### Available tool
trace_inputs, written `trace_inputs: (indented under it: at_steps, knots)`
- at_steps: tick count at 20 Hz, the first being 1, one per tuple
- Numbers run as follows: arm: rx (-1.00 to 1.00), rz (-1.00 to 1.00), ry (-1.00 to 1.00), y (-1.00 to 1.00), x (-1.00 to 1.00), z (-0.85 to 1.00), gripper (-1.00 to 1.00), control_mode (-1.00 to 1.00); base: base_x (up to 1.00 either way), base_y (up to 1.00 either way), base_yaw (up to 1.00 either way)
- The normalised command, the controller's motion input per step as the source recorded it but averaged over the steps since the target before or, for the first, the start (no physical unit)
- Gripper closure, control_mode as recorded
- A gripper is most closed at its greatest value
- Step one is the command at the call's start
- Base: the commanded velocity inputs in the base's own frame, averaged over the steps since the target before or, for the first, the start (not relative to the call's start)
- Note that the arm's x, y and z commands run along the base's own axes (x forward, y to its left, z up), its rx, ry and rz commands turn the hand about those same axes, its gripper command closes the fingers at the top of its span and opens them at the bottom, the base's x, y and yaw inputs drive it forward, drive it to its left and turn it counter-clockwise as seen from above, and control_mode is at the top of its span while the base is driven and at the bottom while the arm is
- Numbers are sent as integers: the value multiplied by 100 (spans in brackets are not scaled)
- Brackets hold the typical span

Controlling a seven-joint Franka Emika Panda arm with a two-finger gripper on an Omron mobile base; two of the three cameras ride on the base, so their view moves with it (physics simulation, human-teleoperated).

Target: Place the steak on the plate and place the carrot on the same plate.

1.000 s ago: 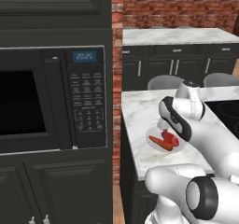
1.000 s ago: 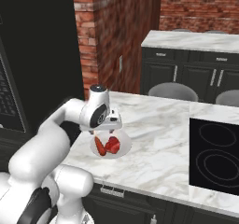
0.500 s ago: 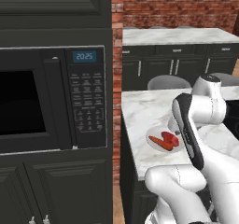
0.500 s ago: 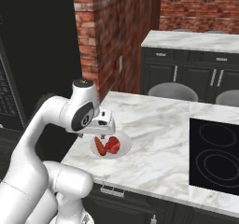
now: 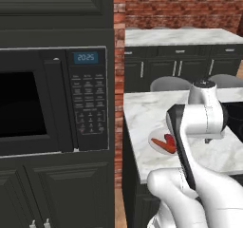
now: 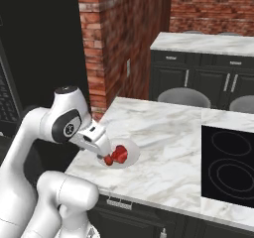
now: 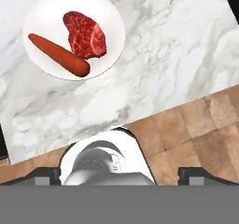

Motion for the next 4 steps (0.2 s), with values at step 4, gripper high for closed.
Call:
trace_inputs:
  at_steps: [4]
  knots:
    - [7, -12, -23, -2, -57, 0, -100, -100, 0, 0, 0]
